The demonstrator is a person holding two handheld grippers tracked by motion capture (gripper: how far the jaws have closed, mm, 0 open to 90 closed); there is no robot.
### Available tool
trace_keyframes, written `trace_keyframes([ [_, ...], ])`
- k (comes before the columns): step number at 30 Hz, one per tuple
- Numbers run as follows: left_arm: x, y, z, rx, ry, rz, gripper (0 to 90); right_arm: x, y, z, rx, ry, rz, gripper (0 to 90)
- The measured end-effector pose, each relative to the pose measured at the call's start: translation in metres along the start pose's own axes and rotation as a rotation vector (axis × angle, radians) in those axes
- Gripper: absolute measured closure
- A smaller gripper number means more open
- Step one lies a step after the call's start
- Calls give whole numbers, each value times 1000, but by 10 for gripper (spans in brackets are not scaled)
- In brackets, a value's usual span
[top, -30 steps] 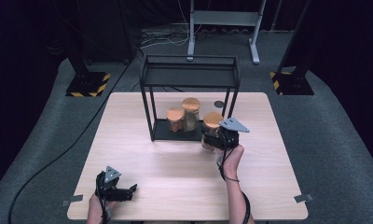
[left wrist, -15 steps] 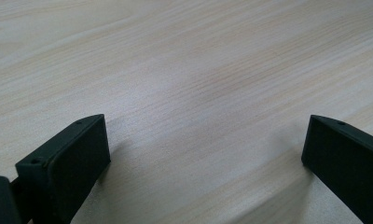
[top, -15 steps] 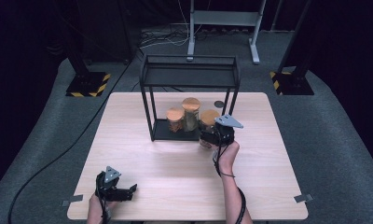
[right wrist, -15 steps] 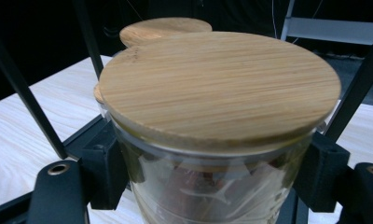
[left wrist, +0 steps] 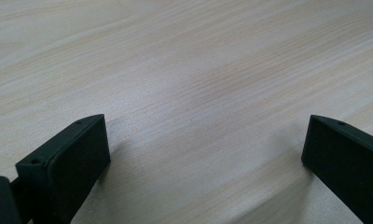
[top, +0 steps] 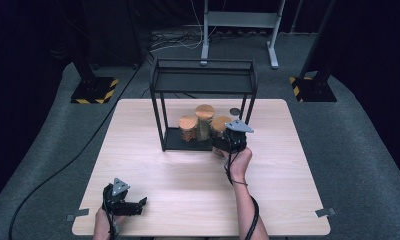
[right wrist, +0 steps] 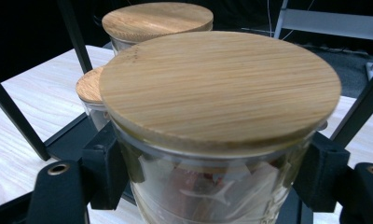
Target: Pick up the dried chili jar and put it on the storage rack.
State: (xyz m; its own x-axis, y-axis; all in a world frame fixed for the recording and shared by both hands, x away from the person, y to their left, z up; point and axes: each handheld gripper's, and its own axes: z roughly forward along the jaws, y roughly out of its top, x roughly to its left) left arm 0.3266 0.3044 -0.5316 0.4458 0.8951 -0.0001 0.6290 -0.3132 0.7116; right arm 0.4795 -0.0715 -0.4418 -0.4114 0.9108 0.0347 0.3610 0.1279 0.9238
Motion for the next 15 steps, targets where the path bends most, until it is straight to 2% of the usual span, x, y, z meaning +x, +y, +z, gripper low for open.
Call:
trace_keyframes([
  [15, 0, 0, 0, 0, 0, 1, 1, 0, 2, 11, -12, -35, 29, 241],
])
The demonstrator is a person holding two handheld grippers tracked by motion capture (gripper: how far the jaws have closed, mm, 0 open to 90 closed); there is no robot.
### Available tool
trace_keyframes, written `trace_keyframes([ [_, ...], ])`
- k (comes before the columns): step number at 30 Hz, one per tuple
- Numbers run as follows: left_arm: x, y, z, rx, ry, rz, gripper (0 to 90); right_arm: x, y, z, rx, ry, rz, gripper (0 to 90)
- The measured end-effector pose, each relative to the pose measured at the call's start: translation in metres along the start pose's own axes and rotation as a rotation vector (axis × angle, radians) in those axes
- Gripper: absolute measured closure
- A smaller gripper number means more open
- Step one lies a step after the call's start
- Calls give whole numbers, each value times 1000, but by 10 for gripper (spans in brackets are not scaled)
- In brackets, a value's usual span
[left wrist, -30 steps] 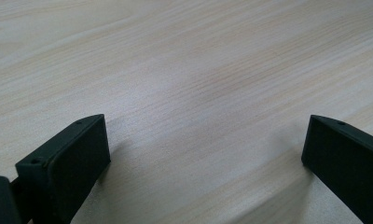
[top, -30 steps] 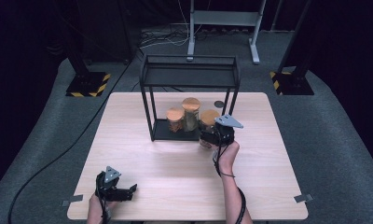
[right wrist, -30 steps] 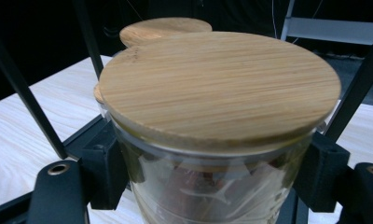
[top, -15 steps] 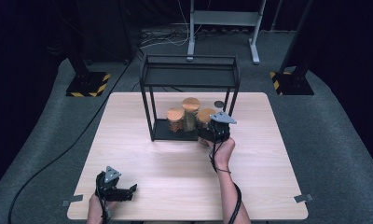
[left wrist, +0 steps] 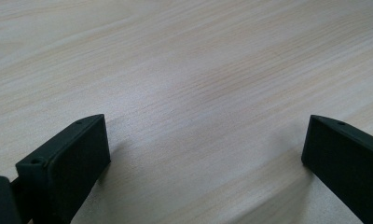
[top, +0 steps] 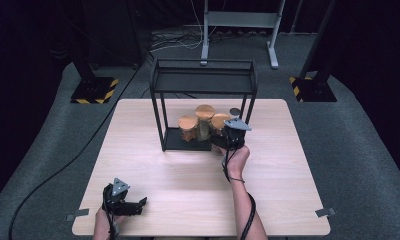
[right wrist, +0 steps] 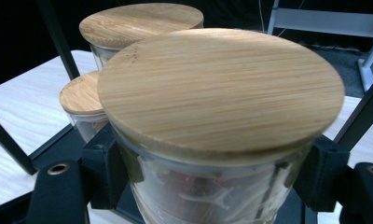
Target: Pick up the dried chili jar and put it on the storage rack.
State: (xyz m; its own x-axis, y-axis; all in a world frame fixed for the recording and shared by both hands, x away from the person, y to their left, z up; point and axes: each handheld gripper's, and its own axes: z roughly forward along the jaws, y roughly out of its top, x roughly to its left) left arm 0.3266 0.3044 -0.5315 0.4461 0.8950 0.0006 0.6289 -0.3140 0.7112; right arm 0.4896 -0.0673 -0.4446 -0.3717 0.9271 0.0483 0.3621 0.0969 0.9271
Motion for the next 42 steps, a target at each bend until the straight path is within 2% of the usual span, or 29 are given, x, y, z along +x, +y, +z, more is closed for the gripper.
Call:
trace_keyframes([
  [18, 0, 0, 0, 0, 0, -1, 1, 2, 3, 12, -9, -41, 17, 241],
  [42, 0, 0, 0, 0, 0, 0, 1, -1, 7, 20, 0, -45, 14, 241],
])
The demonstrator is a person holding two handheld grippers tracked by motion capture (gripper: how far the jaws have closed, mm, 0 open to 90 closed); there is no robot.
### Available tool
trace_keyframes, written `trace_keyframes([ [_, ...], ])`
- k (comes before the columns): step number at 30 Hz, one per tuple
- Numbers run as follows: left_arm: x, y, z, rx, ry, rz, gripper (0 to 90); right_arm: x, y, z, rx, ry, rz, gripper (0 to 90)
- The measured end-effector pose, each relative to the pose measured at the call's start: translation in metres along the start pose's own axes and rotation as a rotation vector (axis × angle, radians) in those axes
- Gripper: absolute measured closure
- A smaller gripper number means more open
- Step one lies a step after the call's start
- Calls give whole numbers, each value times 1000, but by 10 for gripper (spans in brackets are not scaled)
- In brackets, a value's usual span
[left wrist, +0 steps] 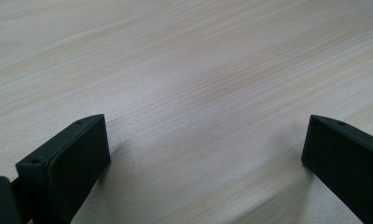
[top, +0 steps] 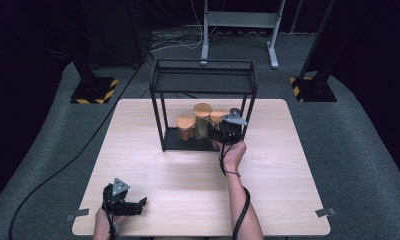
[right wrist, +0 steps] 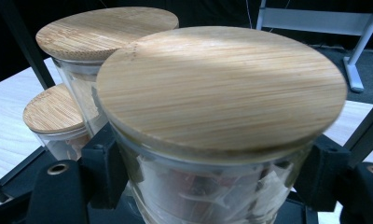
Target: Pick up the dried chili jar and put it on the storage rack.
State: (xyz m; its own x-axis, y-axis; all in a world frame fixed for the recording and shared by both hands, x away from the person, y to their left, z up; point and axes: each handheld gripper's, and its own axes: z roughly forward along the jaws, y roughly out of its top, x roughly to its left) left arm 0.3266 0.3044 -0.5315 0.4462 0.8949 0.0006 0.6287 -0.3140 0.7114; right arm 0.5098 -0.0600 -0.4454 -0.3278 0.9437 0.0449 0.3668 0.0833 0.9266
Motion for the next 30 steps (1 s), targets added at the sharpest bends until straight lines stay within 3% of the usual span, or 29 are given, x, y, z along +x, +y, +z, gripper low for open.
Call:
trace_keyframes([
  [18, 0, 0, 0, 0, 0, -1, 1, 1, 1, -2, 18, -6, 14, 231],
  [21, 0, 0, 0, 1, 0, -1, 1, 1, 1, -3, 30, 10, 34, 192],
  [22, 0, 0, 0, 1, 0, -1, 1, 1, 1, -4, 59, 27, 43, 166],
  [30, 0, 0, 0, -1, 0, -1, 1, 8, -1, -15, 122, 69, 11, 53],
])
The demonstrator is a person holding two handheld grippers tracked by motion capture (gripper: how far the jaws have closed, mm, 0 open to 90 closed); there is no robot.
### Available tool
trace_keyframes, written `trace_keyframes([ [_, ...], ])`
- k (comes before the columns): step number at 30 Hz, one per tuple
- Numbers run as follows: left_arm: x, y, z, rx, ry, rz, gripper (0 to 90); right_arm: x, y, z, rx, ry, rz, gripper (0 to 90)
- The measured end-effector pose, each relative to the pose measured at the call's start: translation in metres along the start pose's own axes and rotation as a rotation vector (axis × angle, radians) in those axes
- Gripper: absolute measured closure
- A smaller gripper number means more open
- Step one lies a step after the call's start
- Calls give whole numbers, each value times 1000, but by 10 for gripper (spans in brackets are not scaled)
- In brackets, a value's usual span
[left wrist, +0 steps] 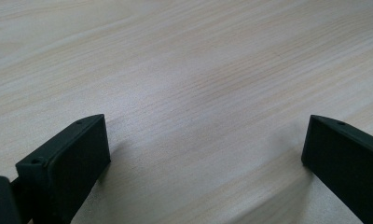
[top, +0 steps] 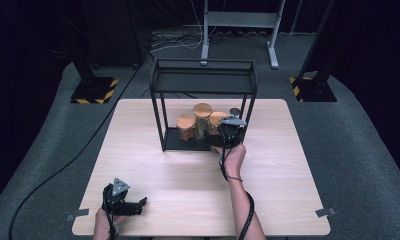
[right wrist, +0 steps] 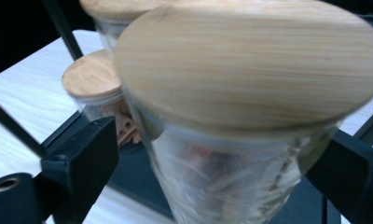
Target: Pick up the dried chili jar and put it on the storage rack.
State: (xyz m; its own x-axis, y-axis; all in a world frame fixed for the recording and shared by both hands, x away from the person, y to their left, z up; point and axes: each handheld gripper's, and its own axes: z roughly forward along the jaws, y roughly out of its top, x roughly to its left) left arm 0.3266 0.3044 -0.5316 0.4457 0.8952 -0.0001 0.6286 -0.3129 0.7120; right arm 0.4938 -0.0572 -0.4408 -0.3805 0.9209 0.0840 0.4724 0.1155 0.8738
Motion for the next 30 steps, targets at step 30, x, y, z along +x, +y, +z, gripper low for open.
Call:
trace_keyframes([
  [30, 0, 0, 0, 0, 0, 0, 1, -2, -41, -52, 113, 56, -58, 0],
])
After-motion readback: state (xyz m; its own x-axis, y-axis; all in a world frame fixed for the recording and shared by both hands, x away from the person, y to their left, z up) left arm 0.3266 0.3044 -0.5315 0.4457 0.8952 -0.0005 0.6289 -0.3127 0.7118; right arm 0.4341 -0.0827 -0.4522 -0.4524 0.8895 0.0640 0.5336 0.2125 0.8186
